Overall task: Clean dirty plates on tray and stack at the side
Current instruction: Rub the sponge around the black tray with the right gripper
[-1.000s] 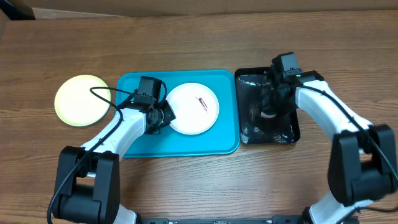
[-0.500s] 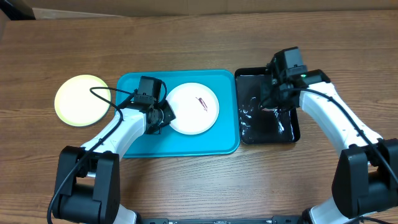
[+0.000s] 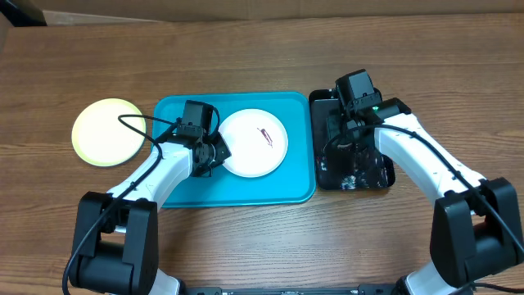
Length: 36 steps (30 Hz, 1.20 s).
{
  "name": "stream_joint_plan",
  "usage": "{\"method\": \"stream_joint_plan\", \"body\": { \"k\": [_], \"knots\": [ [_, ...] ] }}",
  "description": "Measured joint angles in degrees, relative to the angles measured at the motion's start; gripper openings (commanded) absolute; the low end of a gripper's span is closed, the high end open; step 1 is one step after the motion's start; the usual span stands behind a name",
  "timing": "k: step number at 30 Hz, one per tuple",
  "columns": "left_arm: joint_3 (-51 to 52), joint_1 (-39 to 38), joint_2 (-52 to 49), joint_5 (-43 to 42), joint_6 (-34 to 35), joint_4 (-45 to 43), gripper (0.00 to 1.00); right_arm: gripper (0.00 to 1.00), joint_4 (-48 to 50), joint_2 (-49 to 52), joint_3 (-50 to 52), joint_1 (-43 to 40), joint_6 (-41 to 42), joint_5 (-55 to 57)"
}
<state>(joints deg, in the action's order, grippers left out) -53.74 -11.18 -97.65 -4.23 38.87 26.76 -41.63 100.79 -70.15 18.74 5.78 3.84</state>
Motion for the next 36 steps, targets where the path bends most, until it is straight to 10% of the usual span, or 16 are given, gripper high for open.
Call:
{"method": "stream_joint_plan", "body": {
  "k": [36],
  "knots": [
    [0.0,0.0,-0.04,-0.46,0.02,-0.33,0.04,0.04,-3.52,2.38,0.81,0.0,0.0,-2.89]
  ]
}}
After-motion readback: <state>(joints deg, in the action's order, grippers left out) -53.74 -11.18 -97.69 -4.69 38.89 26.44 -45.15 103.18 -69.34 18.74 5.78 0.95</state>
